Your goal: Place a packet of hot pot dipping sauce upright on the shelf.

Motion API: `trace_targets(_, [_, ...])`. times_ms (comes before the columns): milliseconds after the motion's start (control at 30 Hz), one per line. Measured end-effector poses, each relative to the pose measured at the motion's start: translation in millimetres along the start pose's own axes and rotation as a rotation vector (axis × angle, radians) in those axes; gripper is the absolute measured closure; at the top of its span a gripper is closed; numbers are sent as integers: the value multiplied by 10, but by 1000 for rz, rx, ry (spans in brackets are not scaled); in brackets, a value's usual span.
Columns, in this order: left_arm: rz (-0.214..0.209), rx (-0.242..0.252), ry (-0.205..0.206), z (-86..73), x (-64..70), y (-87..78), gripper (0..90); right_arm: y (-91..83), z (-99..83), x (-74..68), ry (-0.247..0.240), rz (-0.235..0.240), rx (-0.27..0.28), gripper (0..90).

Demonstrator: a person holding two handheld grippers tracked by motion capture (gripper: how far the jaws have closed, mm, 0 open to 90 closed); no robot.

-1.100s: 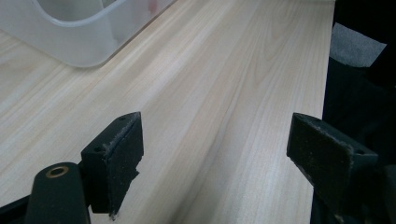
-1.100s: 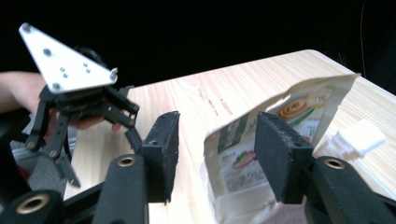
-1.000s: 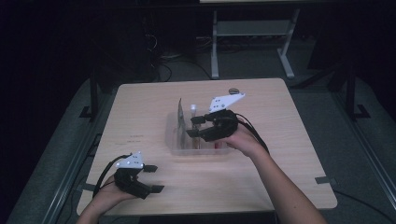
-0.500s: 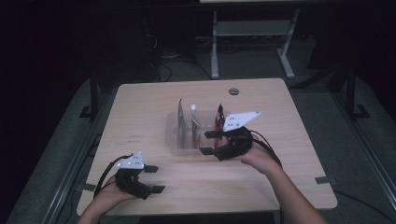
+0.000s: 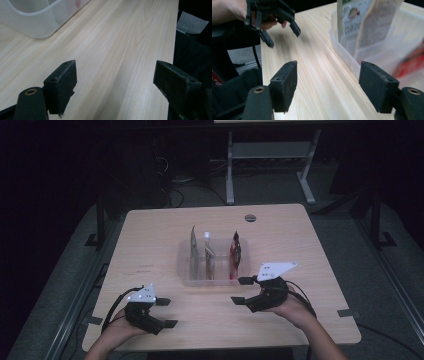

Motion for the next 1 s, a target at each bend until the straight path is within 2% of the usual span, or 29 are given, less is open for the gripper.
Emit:
trace_targets(133, [5, -7, 11, -7, -2, 6, 188, -57, -181, 55, 27, -48, -20, 279])
trace_targets(233, [5, -12, 15, -15, 7, 9, 189, -109, -322, 112, 45, -103, -45, 262])
trace_targets(500, [21, -55, 38, -61, 5, 47, 189, -296, -617, 313, 82, -219, -50, 241])
trace_targets(733, [46, -89, 60, -105, -28, 58, 188, -328, -774, 441, 100, -256, -94, 241])
trace_targets(1000, [48, -85, 63, -94, -34, 46, 188, -345, -778, 458, 111, -251, -85, 227])
Point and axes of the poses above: each handheld gripper's, and its own axes: y roughly forward along the jaws, z roughly out of its top, x roughly to its right, the point moved 7 cm from there along y, roughly forward along the jaws, and after that the axes turned 1 degree about -y, right-handed, at the moved point
